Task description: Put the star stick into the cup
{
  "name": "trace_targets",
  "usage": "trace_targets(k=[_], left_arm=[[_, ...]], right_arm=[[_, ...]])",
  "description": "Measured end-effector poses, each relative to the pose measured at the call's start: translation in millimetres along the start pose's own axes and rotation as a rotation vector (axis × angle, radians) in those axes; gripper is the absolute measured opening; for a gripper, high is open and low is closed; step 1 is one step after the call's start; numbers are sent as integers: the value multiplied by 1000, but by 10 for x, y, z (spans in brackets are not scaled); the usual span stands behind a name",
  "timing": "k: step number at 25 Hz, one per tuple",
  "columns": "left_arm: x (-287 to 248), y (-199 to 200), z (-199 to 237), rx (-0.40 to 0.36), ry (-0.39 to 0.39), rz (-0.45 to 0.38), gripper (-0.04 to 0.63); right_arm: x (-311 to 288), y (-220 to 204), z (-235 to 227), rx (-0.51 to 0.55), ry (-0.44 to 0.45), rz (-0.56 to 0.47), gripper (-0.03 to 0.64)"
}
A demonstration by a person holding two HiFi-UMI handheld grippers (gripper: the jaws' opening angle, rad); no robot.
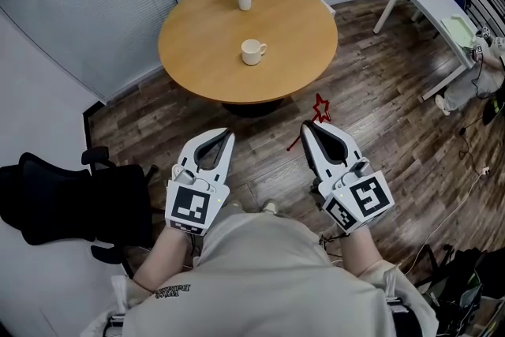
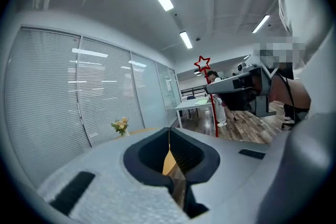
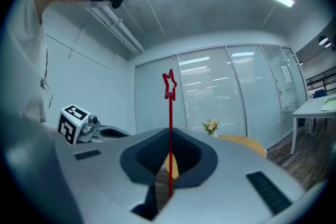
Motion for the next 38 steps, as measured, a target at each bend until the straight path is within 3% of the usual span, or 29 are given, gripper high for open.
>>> trace_targets(k=[22,38], left_arm=[[-226,-15,-46,15,38,14,21],[-789,-218,556,12,22,-19,21]], right_arm=[[-165,-61,-279,-8,53,17,31],[-871,3,-583,20,27,17,31]])
Point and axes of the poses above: the fingertips, and each gripper's own axes: x backward along the fingers, z to its left, y out of its top, the point moved 10 cm from there along x, backward along the fingers, and after that the axes turned 8 degrees about -x, right-handed, at the moved point
